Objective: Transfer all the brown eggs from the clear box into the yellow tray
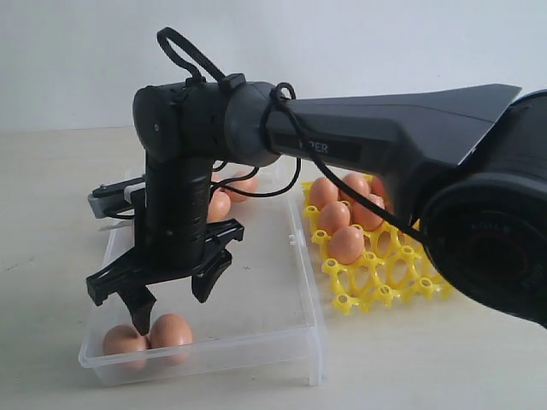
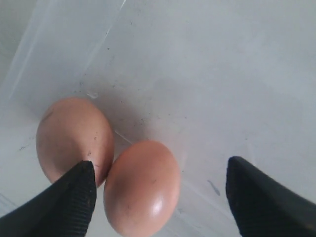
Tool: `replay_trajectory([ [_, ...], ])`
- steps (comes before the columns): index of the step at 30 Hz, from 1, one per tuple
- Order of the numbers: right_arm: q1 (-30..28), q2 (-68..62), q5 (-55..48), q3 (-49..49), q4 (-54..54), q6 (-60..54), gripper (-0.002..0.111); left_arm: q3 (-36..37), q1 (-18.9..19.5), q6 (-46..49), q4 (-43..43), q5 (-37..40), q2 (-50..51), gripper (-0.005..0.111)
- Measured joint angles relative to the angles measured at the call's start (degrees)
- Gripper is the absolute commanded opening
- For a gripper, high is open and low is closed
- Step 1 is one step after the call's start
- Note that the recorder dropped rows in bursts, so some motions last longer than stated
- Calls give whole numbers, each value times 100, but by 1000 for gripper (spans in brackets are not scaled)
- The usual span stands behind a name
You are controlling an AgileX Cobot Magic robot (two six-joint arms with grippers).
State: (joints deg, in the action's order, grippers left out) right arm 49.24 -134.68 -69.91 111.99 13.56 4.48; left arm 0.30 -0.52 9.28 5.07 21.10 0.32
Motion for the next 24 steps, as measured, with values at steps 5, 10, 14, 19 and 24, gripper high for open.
replay_trajectory([
  [5, 48, -43, 0, -128, 50, 0, 63, 0, 0, 0, 0, 0, 0, 0],
  [10, 71, -53, -10, -212, 74, 13, 45, 0, 0, 0, 0, 0, 0, 0],
  [14, 71, -94, -21, -212, 97, 13, 33, 0, 0, 0, 0, 0, 0, 0],
  [19, 71, -94, -21, -212, 116, -306, 0, 0, 0, 0, 0, 0, 0, 0],
  [24, 24, 139, 90, -320, -174, -503, 0, 0, 0, 0, 0, 0, 0, 0],
])
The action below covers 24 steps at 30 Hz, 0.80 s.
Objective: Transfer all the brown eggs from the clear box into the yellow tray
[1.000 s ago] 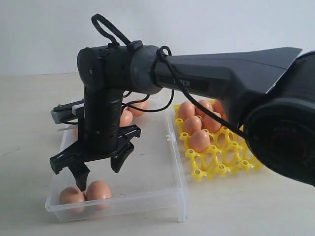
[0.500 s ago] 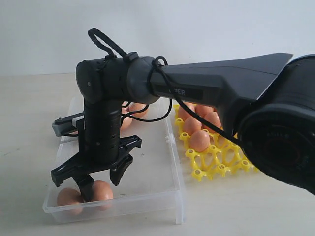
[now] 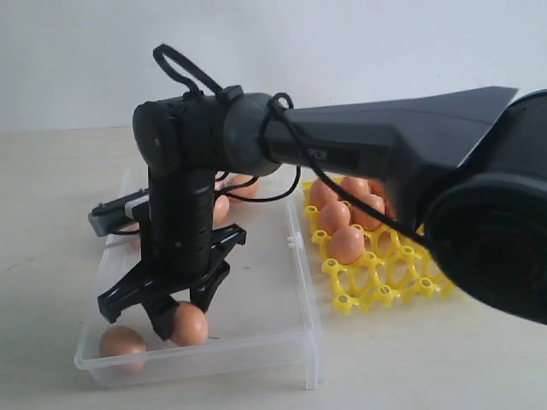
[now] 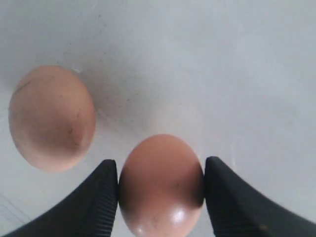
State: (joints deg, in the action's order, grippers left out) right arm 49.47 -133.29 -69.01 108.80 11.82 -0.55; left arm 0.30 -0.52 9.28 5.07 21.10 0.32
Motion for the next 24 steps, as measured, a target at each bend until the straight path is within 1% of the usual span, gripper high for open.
replay_trajectory([
  [3, -155, 587, 776, -393, -289, 135, 0, 0, 0, 0, 0, 0, 0, 0],
  [5, -343, 1213, 1657, -989, -530, 260, 0, 0, 0, 0, 0, 0, 0, 0],
  [10, -1007, 2756, 3991, -3146, -998, 327, 0, 0, 0, 0, 0, 0, 0, 0],
  [15, -1836, 3911, 5937, -5119, -1128, 366, 0, 0, 0, 0, 0, 0, 0, 0],
  [19, -2451, 4413, 7443, -6410, -1128, 366, 0, 0, 0, 0, 0, 0, 0, 0],
  [22, -2794, 4484, 8316, -7037, -1128, 366, 0, 0, 0, 0, 0, 0, 0, 0],
  [24, -2920, 4447, 8712, -7309, -1128, 366, 0, 0, 0, 0, 0, 0, 0, 0],
])
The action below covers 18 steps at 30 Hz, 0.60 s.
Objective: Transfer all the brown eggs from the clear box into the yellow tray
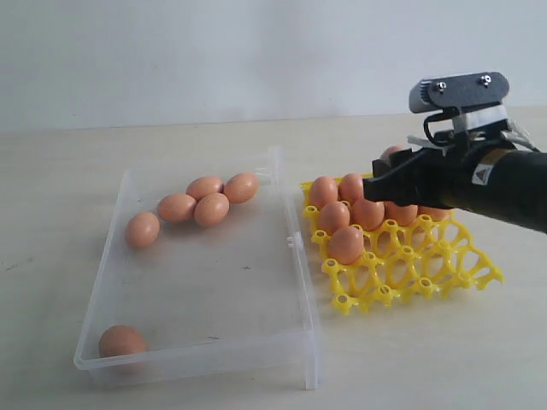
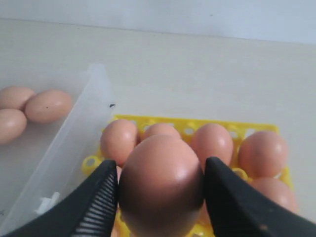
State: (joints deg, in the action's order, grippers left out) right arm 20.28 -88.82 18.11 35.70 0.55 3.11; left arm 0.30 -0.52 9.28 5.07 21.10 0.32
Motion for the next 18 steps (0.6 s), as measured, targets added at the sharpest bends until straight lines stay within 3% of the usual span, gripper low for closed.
replay_trajectory([
  [11, -69, -894, 1255, -307, -357, 757, 0, 0, 0, 0, 0, 0, 0, 0],
  [18, -69, -1456, 1409, -315, -494, 1100, 0, 0, 0, 0, 0, 0, 0, 0],
])
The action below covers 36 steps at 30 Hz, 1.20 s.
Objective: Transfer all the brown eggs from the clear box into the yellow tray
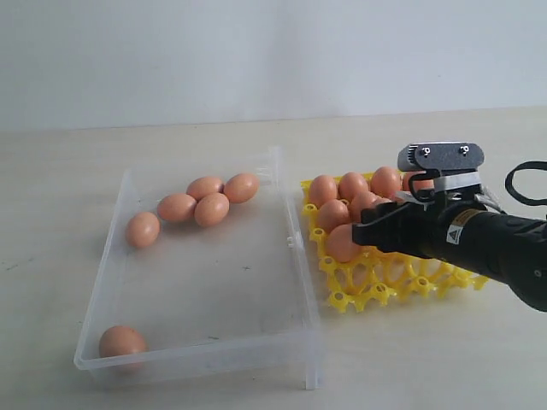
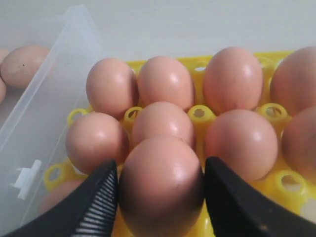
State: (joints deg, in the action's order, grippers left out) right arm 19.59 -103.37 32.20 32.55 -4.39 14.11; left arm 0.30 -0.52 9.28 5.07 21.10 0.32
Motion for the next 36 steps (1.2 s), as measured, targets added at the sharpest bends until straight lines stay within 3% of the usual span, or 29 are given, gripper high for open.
replay_trajectory([
  [3, 0, -56, 0, 0, -314, 305, 18, 0, 0, 0, 0, 0, 0, 0],
  [7, 0, -56, 0, 0, -500, 430, 60, 0, 0, 0, 0, 0, 0, 0],
  [9, 0, -56, 0, 0, -525, 449, 64, 0, 0, 0, 0, 0, 0, 0],
  [14, -9, 184, -305, 0, -550, 300, 63, 0, 0, 0, 0, 0, 0, 0],
  [16, -9, 492, -674, 0, -562, 224, 56, 0, 0, 0, 0, 0, 0, 0],
  [22, 247, 1631, -4388, 1258, -359, 467, 25, 0, 0, 0, 0, 0, 0, 0],
  [24, 547, 1717, -5575, 1939, 6, 94, 17, 0, 0, 0, 0, 0, 0, 0],
  [27, 1090, 1610, -6514, 2854, 896, -660, 2, 0, 0, 0, 0, 0, 0, 0],
  [33, 2120, 679, -7282, 4349, 2616, -1823, 1, 0, 0, 0, 0, 0, 0, 0],
  [36, 2411, -86, -8031, 5025, 2889, -1990, 14, 0, 0, 0, 0, 0, 0, 0],
])
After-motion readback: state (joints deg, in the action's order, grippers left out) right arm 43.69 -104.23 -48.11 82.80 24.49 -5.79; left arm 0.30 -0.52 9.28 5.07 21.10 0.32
